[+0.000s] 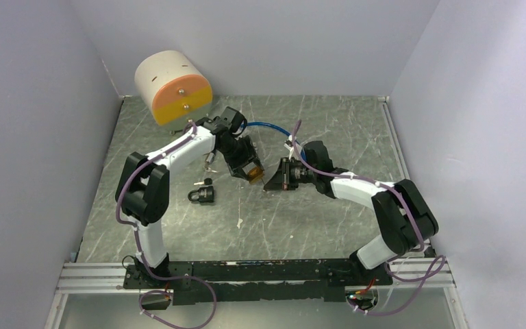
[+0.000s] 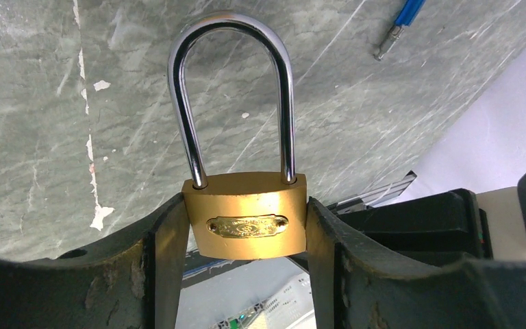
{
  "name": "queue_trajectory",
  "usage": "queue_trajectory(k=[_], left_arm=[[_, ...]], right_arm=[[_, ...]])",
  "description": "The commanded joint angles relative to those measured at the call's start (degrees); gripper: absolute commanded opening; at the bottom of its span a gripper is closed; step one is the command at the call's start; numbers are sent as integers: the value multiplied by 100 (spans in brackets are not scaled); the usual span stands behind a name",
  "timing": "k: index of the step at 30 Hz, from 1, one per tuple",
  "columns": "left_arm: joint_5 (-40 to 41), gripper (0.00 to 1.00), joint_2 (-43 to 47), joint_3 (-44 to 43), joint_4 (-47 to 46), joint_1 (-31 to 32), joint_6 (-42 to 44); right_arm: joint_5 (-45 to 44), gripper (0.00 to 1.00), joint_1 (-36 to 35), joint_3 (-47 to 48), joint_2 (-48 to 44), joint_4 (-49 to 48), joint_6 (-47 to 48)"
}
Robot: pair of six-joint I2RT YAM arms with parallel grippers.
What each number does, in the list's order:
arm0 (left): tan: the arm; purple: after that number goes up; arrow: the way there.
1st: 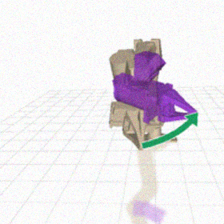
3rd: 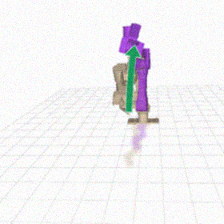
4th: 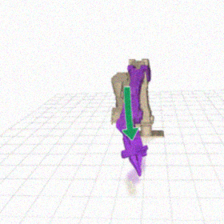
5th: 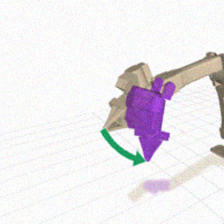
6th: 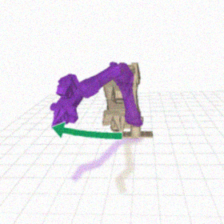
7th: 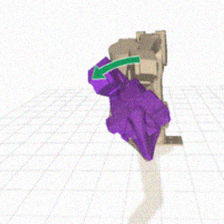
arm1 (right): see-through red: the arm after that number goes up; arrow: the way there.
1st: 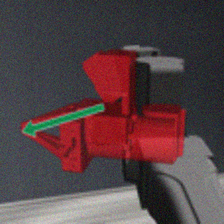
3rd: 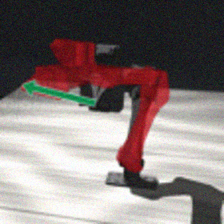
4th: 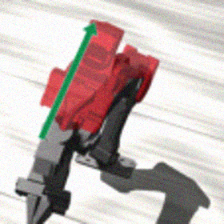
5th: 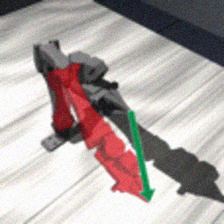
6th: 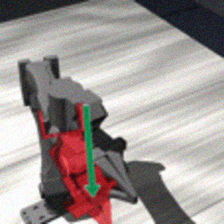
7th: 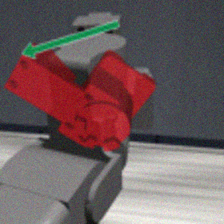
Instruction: Unlock with the key
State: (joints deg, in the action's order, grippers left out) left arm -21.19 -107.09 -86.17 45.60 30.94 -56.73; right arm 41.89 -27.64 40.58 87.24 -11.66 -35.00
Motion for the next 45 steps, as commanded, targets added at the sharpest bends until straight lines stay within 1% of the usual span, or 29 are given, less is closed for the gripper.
queue_trajectory(k=[1, 4, 12, 17, 26, 39, 45], left_arm=[[-260, 2, 425, -134, -176, -22, -124], [-312, 3, 431, -106, -229, -26, -136], [-109, 2, 495, -122, -176, -19, -111], [-50, 3, 489, -108, -224, -20, -122], [-110, 3, 523, 23, -342, -19, -156], [-32, 3, 566, 96, -316, -22, -167], [-48, 3, 622, 163, -386, -18, -227]], right_arm=[[-19, 0, -38, 361, 44, -239, -40], [118, 0, -86, 339, 17, -277, 22], [376, 0, -279, 342, 11, -295, 49], [294, 0, -282, 204, -142, -345, -47], [-10, 0, -254, 241, -119, -347, -271], [48, 0, -173, 122, -256, -645, -445], [-62, 0, -129, 135, -216, -533, -498]])
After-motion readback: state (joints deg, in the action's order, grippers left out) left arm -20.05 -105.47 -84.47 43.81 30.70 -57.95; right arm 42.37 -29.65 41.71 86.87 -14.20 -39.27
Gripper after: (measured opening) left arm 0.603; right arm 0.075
